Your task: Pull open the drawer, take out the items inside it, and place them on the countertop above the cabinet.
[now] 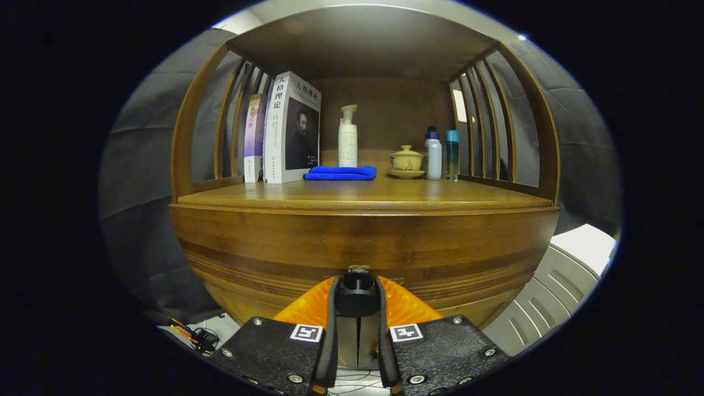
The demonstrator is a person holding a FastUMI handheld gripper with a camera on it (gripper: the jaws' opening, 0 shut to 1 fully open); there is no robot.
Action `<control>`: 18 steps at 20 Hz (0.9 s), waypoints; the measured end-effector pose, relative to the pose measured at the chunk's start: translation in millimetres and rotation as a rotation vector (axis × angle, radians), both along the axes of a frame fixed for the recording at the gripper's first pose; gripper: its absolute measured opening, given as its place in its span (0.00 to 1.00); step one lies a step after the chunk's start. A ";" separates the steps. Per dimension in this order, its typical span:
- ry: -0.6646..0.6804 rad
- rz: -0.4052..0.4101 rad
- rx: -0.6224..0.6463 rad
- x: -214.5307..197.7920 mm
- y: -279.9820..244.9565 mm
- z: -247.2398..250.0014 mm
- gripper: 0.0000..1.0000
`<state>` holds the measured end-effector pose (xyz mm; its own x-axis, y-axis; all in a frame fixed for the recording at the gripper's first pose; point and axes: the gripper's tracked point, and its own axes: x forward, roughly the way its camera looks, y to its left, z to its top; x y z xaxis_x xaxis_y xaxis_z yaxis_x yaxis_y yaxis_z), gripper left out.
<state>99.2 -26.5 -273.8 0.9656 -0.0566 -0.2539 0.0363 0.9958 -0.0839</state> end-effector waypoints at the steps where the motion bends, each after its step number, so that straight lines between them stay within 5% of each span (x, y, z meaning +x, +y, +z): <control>1: -0.003 0.003 -0.013 -5.9 -1.4 0.7 0.31; 18: 0.019 0.001 -0.018 -122.7 3.4 7.7 0.30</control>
